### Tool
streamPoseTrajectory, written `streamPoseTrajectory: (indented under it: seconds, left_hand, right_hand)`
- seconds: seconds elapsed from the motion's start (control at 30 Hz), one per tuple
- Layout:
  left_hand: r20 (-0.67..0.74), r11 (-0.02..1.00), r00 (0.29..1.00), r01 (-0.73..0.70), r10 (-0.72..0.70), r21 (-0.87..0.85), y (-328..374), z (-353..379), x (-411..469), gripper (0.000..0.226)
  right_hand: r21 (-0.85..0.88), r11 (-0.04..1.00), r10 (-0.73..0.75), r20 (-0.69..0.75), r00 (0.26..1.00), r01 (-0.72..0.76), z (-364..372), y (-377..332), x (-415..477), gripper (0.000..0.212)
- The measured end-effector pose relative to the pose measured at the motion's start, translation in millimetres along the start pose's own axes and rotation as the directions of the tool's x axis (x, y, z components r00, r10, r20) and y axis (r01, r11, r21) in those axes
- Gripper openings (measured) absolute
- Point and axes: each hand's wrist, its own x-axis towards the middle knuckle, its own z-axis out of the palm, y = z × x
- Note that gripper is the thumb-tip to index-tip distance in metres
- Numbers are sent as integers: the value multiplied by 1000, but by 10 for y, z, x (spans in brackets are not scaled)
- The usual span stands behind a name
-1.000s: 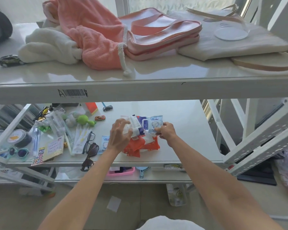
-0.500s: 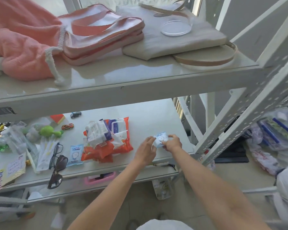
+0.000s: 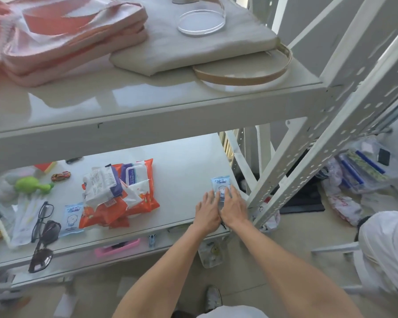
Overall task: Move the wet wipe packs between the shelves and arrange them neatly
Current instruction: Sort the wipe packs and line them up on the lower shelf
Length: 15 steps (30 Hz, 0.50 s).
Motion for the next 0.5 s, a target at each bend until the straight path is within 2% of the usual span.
streamPoseTrajectory:
  seconds: [0.1,0.17,0.23,0.3,0.37,0.43,0.5]
  left_hand:
    - [-61,988,997,-52,43,-146,-96,-171,-75,67]
    - [-199,946,980,-93,31,-311,-218,-371,-212,49]
    - [-378,911,926,-142,-17,-388,-382,-648,-430,29]
    - [-567,905,821,-193,-62,-378,-596,-957,-683,20]
    - [-713,899,688,-217,-137,-382,-865,-1249,-968,18]
    - [-788,877,553,-197,-271,-439,-1225,-1487,-1245,20]
    - [-786,831,423,-123,-451,-543,-1672,-1652,-1494,22]
  right_hand:
    - [0,1000,-8,-106,994,8,-60,-114,18,58]
    - [65,996,-48,-163,985,60,-140,-321,3,48]
    - [192,970,-117,-185,976,152,-235,-640,-12,46]
    - [294,925,-179,-218,959,239,-307,-1041,19,41]
    - [349,877,-243,-272,931,331,-352,-1505,49,41]
    - [385,818,-307,-335,891,426,-376,-1995,24,39]
    - [400,762,-371,-377,849,510,-403,-2474,-81,34]
